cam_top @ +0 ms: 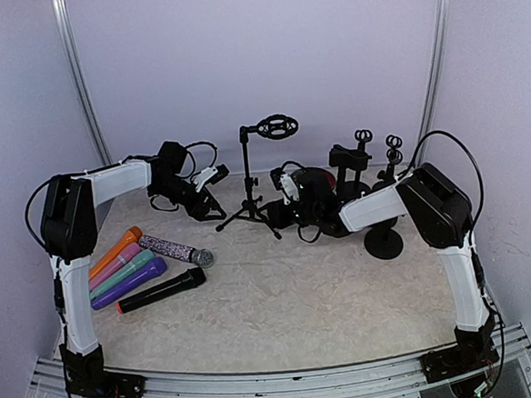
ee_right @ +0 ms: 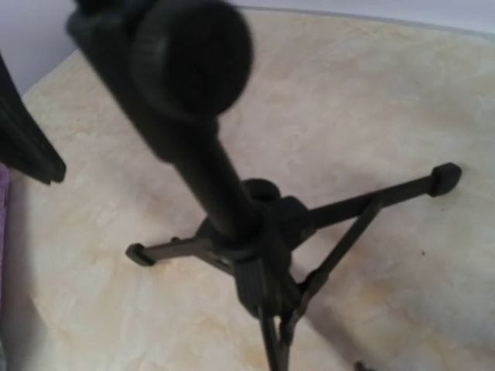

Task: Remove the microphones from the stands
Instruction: Move the microphone stand to the center of the board.

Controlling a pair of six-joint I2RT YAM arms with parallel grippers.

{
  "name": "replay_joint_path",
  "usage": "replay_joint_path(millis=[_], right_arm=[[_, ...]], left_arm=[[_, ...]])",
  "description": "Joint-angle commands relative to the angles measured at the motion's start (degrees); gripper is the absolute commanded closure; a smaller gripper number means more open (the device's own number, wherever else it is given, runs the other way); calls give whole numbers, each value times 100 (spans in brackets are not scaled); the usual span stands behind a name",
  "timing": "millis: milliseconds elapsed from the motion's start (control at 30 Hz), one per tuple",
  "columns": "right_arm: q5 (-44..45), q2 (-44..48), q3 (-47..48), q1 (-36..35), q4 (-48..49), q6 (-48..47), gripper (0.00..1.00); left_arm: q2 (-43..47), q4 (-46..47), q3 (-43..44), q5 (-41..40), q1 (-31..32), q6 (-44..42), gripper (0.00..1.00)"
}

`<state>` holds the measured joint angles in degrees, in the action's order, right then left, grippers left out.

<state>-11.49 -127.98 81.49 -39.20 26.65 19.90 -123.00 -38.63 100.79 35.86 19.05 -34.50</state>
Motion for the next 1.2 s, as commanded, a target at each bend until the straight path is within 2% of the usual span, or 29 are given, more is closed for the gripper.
replay_joint_path(millis=[0,167,233,433,567,633,733,900,967,1033,1100,1167], right_arm=[[98,11,170,-44,-321,-329,44],[164,-417,672,8,-883,-480,44],[121,-604,825,3,-1103,-510,46],[71,-718,677,-235,-1036,-542,61],[216,-630,467,-493,-755,-514,80],[245,-558,332,-653,-606,-488,83],[191,-465,208,-943,-447,-368,78],[25,-237,-68,-1154,-174,209,51],[-152,-87,-233,-1039,30,517,45],[-941,119,-524,-730,560,1077,44],[-1830,211,-755,-394,1184,1547,48],[-2315,265,-673,-144,1269,1714,50]], left_arm=[[256,-63,177,190,-33,27,42],[129,-234,409,331,-24,27,44],[147,-258,420,387,-24,23,46],[248,-203,401,507,-34,-64,47],[116,-133,589,651,-33,-31,48],[34,-101,700,742,-33,-2,49],[-58,-83,795,918,-25,27,49],[-93,-227,789,1317,14,-104,49],[-92,-382,776,1450,55,-296,51],[-109,-626,794,1623,80,-701,54],[-153,-850,845,1781,85,-1044,54],[-243,-1136,983,1967,74,-1473,55]])
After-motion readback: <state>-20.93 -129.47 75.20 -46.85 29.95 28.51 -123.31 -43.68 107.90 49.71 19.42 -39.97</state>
